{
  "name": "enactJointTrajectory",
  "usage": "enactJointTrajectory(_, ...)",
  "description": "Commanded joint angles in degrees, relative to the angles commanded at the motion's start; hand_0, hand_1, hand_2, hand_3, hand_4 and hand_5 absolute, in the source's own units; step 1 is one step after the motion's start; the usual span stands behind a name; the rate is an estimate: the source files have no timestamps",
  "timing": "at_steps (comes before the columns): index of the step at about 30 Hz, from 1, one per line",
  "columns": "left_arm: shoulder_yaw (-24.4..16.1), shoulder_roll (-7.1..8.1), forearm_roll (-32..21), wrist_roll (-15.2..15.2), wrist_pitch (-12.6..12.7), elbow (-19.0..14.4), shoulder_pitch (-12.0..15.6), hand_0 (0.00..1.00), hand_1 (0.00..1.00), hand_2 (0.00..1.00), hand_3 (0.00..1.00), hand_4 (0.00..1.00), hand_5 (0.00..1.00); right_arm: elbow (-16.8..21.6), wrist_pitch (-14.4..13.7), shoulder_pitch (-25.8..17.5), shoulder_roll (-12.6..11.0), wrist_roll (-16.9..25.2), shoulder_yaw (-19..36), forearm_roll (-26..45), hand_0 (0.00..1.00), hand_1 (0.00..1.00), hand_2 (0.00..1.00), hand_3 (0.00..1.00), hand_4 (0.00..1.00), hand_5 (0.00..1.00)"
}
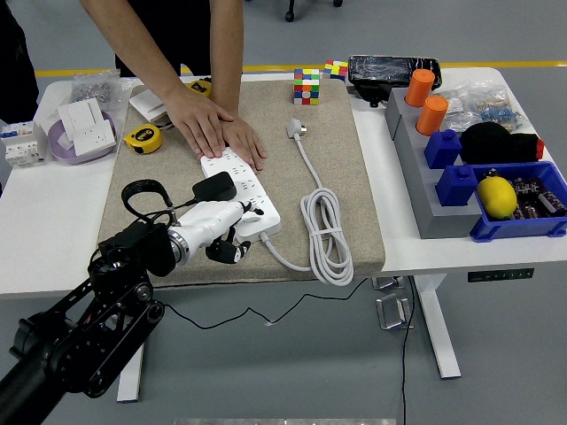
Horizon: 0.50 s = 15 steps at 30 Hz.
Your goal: Pick up the plug,place it near the board,insert it into the board,press the button
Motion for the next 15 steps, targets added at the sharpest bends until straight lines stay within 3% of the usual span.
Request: enactJointTrajectory(15,-0.54,-0.42,0.00,-0.50,0.56,1.66,-0.48,0.184,0.055,0.146,0.885,0.568,0.002,-0.01,0.05,0.14,-0.05,0.02,0.15,-0.01,0.998,0.892,0.821,0.828,0.998,0.998)
